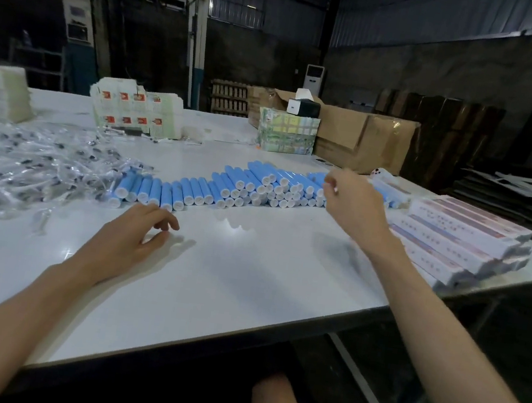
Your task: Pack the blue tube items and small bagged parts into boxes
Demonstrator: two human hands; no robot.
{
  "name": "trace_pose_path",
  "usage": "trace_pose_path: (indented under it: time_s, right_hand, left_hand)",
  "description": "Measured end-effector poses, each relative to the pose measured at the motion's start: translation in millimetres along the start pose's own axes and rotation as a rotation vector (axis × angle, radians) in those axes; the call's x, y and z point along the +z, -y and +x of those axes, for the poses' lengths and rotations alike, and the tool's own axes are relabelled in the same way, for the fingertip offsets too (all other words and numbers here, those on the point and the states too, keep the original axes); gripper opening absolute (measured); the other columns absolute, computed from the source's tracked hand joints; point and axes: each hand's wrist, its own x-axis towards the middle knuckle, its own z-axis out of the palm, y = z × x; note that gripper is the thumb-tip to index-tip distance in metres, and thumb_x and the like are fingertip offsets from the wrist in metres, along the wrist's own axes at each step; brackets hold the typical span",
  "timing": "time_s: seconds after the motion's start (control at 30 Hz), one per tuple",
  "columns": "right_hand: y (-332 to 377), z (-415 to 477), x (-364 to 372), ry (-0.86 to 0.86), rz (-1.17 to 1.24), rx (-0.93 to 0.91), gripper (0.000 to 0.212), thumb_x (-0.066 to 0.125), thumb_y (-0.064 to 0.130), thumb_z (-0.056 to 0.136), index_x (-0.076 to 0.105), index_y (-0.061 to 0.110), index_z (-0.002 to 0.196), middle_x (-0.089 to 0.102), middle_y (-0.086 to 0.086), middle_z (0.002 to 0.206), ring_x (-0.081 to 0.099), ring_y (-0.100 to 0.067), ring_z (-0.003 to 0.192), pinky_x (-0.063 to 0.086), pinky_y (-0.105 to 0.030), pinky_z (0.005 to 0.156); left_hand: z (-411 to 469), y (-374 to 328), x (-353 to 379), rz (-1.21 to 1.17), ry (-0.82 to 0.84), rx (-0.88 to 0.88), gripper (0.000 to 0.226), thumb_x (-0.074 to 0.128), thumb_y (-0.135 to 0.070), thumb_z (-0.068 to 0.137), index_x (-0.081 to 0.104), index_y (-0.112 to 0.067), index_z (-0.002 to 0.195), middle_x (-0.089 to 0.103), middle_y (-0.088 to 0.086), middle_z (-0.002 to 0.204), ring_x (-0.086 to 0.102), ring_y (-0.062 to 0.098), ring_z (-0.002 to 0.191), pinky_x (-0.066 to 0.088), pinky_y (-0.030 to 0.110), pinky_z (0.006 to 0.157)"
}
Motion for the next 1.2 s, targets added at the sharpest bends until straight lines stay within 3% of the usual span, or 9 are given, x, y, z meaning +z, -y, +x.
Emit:
trace_pose_path:
  time_s: [0.2, 0.37, 0.47, 0.63, 0.83, 1.03, 1.2]
  right_hand:
    - [132.7, 4.6, 66.6, 0.045, 0.517, -0.181, 0.030, 0.052, 0.030, 0.106, 0.056, 0.017, 0.080, 0.056, 0.006, 0.065, 0.051, -0.009, 0.061, 0.042, -0.037, 0.058]
    - [214.4, -7.4, 125.5, 0.165, 0.811, -0.159, 0.037, 0.052, 0.035, 0.107, 0.054, 0.013, 0.078, 0.056, 0.000, 0.064, 0.051, -0.019, 0.062, 0.043, -0.042, 0.062]
    - [232.0, -18.5, 154.9, 0.237, 0.840, -0.160, 0.037, 0.050, 0.035, 0.107, 0.058, 0.012, 0.079, 0.059, -0.002, 0.067, 0.055, -0.022, 0.065, 0.046, -0.046, 0.067]
    - [225.1, -17.8, 176.8, 0.292, 0.902, -0.180, 0.037, 0.053, 0.031, 0.108, 0.058, 0.012, 0.076, 0.065, -0.004, 0.072, 0.059, -0.023, 0.069, 0.049, -0.048, 0.069]
    - [220.9, -14.6, 186.3, 0.296, 0.954, -0.154, 0.040, 0.054, 0.033, 0.107, 0.065, 0.007, 0.079, 0.069, 0.010, 0.076, 0.061, -0.003, 0.069, 0.045, -0.035, 0.066]
    - [219.6, -12.1, 192.7, 0.335, 1.060, -0.132, 0.039, 0.056, 0.033, 0.106, 0.066, 0.011, 0.075, 0.067, 0.010, 0.070, 0.062, -0.017, 0.065, 0.052, -0.039, 0.068]
    - [221.4, -11.5, 193.0, 0.360, 1.105, -0.149, 0.039, 0.057, 0.033, 0.105, 0.065, 0.015, 0.072, 0.066, 0.019, 0.064, 0.062, -0.018, 0.064, 0.052, -0.038, 0.067]
  left_hand:
    - [-0.9, -6.8, -6.3, 0.049, -0.182, -0.108, 0.007, 0.065, -0.030, 0.104, 0.065, -0.037, 0.102, 0.065, -0.019, 0.089, 0.060, 0.000, 0.088, 0.050, 0.033, 0.071]
    - [-1.5, -9.2, -9.7, 0.113, -0.241, -0.257, 0.014, 0.060, -0.025, 0.103, 0.057, -0.030, 0.116, 0.065, -0.010, 0.079, 0.060, 0.014, 0.072, 0.049, 0.038, 0.068]
    - [-3.2, -10.9, -13.0, 0.156, -0.213, -0.313, 0.019, 0.058, -0.025, 0.102, 0.049, -0.025, 0.119, 0.066, -0.006, 0.076, 0.062, 0.022, 0.070, 0.051, 0.041, 0.068]
    - [-0.4, -14.5, -19.1, 0.212, -0.144, -0.382, 0.020, 0.055, -0.032, 0.106, 0.045, -0.020, 0.118, 0.072, -0.003, 0.087, 0.067, 0.026, 0.079, 0.055, 0.045, 0.076]
    - [-7.2, 0.2, -57.9, 0.357, -0.072, -0.513, 0.029, 0.058, -0.034, 0.106, 0.048, -0.018, 0.128, 0.074, 0.005, 0.108, 0.067, 0.032, 0.100, 0.054, 0.046, 0.082]
    - [-65.9, 47.5, -140.5, 0.752, -0.153, -0.831, 0.039, 0.059, -0.016, 0.101, 0.051, -0.007, 0.138, 0.060, 0.017, 0.138, 0.053, 0.039, 0.127, 0.049, 0.051, 0.100]
    - [-122.3, 75.8, -210.8, 1.032, -0.238, -1.041, 0.042, 0.052, -0.008, 0.101, 0.052, 0.004, 0.141, 0.054, 0.030, 0.142, 0.050, 0.047, 0.127, 0.043, 0.054, 0.101]
